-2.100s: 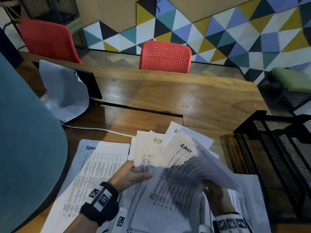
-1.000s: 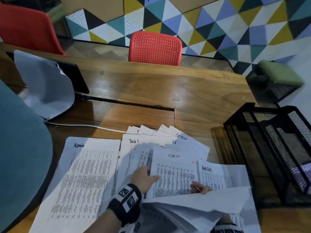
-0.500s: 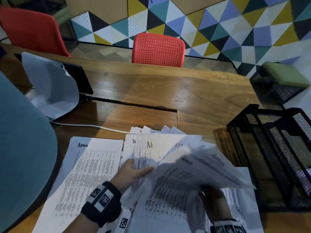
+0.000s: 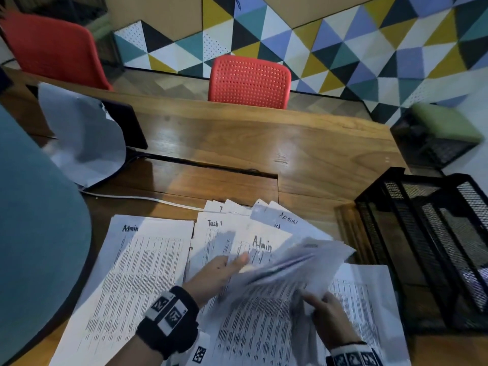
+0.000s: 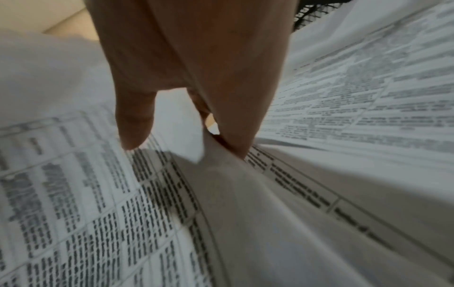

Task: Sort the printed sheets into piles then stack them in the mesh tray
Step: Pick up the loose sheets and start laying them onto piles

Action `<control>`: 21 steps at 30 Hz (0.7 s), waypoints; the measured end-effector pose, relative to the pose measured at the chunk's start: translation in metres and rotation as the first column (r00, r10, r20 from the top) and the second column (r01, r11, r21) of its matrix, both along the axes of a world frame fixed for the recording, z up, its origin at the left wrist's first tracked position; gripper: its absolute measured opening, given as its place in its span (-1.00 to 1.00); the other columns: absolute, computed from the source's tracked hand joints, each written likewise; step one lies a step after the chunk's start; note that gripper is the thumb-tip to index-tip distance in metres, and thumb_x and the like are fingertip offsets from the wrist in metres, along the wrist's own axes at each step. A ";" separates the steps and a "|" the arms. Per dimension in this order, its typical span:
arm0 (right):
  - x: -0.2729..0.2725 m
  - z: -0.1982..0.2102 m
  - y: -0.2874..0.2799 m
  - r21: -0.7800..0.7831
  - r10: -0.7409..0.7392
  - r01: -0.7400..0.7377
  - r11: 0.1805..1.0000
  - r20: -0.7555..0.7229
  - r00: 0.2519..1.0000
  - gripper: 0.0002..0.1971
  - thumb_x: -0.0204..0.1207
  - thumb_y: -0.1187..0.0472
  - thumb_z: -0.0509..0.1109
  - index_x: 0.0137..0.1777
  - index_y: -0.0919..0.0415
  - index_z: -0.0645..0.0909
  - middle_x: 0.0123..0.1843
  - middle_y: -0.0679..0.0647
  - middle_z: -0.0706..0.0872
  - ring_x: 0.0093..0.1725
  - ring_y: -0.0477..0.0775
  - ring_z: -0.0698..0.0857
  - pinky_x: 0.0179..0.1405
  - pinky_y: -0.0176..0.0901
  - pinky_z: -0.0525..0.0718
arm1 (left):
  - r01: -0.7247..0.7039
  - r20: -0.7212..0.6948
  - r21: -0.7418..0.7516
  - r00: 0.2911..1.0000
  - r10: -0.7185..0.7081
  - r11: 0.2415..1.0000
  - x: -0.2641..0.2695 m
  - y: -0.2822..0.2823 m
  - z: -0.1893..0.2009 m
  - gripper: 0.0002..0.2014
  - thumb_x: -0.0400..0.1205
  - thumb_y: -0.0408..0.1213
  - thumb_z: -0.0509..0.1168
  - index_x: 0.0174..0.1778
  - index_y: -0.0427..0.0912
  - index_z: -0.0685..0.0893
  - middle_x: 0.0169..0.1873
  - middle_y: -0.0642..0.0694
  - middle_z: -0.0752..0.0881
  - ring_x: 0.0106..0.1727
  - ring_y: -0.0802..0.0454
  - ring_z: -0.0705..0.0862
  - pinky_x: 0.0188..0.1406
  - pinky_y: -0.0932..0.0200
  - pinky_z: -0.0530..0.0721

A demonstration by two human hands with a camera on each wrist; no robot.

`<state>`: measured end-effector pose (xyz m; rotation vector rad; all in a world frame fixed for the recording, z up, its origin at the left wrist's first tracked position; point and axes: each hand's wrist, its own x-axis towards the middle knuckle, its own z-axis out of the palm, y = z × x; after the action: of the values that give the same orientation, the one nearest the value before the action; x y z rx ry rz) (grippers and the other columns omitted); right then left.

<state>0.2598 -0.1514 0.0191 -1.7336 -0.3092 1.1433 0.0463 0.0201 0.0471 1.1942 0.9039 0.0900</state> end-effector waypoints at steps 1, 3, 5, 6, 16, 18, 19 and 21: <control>-0.003 0.004 0.001 0.010 -0.007 0.007 1.000 0.000 1.000 -0.25 -0.09 -0.14 0.72 0.02 0.41 0.76 -0.07 0.31 0.84 -0.02 0.30 0.82 0.13 0.31 0.71 | 0.000 -0.003 -0.029 1.000 -0.001 1.000 0.003 -0.004 0.011 -0.25 0.57 0.46 0.13 0.35 -0.14 0.64 0.17 -0.03 0.59 0.24 -0.03 0.53 0.39 -0.16 0.46; -0.001 0.003 0.004 0.066 -0.069 0.071 0.995 -0.029 0.997 -0.38 0.11 -0.04 0.68 0.09 0.37 0.75 0.03 0.32 0.83 0.07 0.35 0.79 0.22 0.42 0.64 | -0.062 0.109 -0.166 0.991 0.081 0.984 0.003 -0.005 0.012 -0.15 0.44 0.61 0.05 0.47 0.11 0.59 0.46 0.07 0.57 0.51 0.05 0.51 0.63 -0.15 0.31; -0.001 0.004 0.007 0.142 -0.168 0.185 0.972 -0.125 0.978 -0.60 0.38 0.15 0.56 0.18 0.30 0.69 0.10 0.28 0.82 0.15 0.37 0.75 0.28 0.38 0.61 | -0.057 0.192 -0.119 0.978 0.079 0.991 -0.005 -0.008 0.013 -0.15 0.31 0.66 0.08 0.41 0.27 0.63 0.47 0.10 0.61 0.53 0.11 0.54 0.60 -0.11 0.36; -0.002 0.006 0.010 0.170 -0.211 0.235 0.957 -0.150 0.966 -0.68 0.48 0.21 0.46 0.22 0.25 0.67 0.12 0.22 0.82 0.19 0.34 0.74 0.28 0.32 0.62 | -0.051 0.151 -0.031 0.987 0.055 0.998 -0.010 -0.010 0.010 -0.14 0.30 0.66 0.11 0.46 0.28 0.57 0.48 0.16 0.58 0.52 0.15 0.53 0.60 -0.12 0.35; -0.007 0.026 0.046 0.142 -0.073 0.069 0.987 0.021 0.997 -0.65 0.44 0.06 0.49 0.20 0.14 0.64 0.20 0.14 0.75 0.21 0.14 0.72 0.14 0.00 0.64 | -0.455 0.153 0.254 0.890 0.429 0.854 -0.068 0.031 0.035 -0.67 0.60 -0.41 0.41 0.26 -0.07 0.70 0.06 0.02 0.86 0.08 0.11 0.83 -0.05 0.26 0.74; -0.004 0.012 0.044 -0.050 -0.010 0.021 0.999 0.213 0.977 -0.71 0.51 0.09 0.48 0.17 0.19 0.60 0.18 0.11 0.71 0.17 0.10 0.69 0.03 -0.09 0.60 | -0.463 0.046 0.337 0.878 0.477 0.819 -0.105 0.053 0.027 -0.69 0.61 -0.42 0.41 0.28 -0.18 0.70 0.05 0.00 0.85 0.08 0.05 0.82 0.04 0.14 0.69; -0.004 0.004 0.041 -0.156 0.022 0.024 0.987 0.284 0.959 -0.68 0.51 0.07 0.49 0.15 0.21 0.58 0.16 0.12 0.70 0.12 0.09 0.67 0.00 -0.10 0.57 | -0.415 -0.070 0.418 0.872 0.485 0.808 -0.122 0.062 0.018 -0.71 0.62 -0.40 0.42 0.26 -0.26 0.71 0.01 -0.08 0.84 0.04 -0.04 0.81 0.03 0.04 0.68; -0.007 -0.009 0.037 -0.341 0.066 0.065 0.938 0.361 0.930 -0.55 0.46 -0.02 0.52 0.20 0.24 0.54 0.13 0.14 0.67 0.05 0.10 0.62 0.05 -0.09 0.54 | -0.238 -0.373 0.556 0.785 0.494 0.797 -0.150 0.070 -0.008 -0.67 0.64 -0.32 0.43 0.30 -0.34 0.67 0.02 -0.29 0.81 0.02 -0.25 0.75 0.06 -0.11 0.68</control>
<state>0.2531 -0.1142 0.0097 -2.2690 -0.3489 0.9031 -0.1038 0.0900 0.0387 1.5157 1.6624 0.3648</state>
